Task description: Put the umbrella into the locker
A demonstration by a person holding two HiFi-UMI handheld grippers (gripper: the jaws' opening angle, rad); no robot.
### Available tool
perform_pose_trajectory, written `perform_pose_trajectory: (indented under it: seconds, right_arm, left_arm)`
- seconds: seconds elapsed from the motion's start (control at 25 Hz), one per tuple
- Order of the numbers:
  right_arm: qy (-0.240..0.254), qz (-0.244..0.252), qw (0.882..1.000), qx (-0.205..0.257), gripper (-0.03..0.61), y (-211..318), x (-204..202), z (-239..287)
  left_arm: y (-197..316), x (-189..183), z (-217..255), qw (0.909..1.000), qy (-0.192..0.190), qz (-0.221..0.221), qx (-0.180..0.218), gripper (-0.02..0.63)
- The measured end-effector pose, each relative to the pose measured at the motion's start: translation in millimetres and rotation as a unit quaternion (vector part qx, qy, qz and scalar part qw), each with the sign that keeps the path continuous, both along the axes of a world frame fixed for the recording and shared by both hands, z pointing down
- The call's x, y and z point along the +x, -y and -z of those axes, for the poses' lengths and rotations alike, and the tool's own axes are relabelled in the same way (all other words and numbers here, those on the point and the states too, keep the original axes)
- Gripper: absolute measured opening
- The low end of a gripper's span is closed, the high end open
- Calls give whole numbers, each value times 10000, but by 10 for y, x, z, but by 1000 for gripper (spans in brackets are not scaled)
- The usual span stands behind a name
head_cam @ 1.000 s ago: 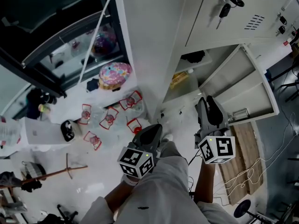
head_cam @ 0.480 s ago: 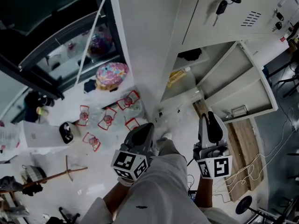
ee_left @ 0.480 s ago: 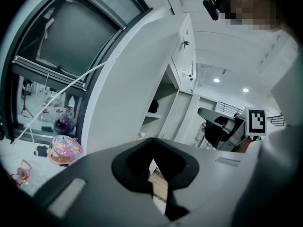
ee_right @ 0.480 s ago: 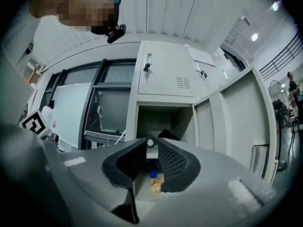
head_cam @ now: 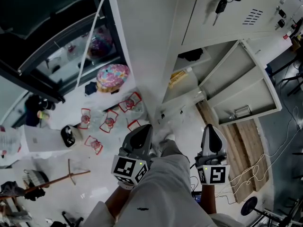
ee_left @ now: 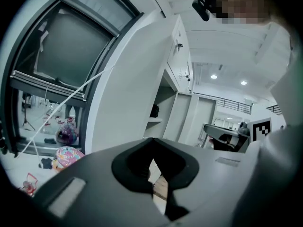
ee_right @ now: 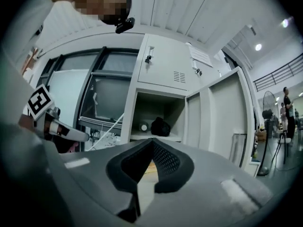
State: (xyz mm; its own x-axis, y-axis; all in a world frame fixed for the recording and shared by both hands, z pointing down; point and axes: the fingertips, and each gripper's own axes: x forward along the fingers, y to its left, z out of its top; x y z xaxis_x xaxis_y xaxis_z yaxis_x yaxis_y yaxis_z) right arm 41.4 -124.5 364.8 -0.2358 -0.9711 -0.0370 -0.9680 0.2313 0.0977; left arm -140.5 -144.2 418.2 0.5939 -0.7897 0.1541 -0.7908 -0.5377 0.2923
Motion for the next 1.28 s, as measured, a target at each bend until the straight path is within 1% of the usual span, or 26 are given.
perform_pose_trajectory:
  seconds: [0.2,0.44,0.6,0.84,1.04,1.28]
  right_arm:
    - [-4,227,9988,-438,-8,19,-92,-239]
    - [49,367,9966,-730,-9,137,-228,-339]
    - [60,426,9976,-548,-9,174,-265,-268]
    - [17,386,9971,-654,-9,171,-245,-337]
    - [18,396,9974,-607,-9,194,-260,-311]
    - [5,320,9965,-776,-8,187,-217,-369]
  left_arm:
    - [-6,4,31,9999,75,-33,92,11]
    - [7,-58,21,10000,9,80,37,11]
    - [9,-81,11,9999,35,115,15,11]
    - [1,-103,-11,9999,16,137,4,11]
    - [15,-82,-28,9999,3,110,-22,11]
    - [13,-49,-22,9999,-68,65,-54,11]
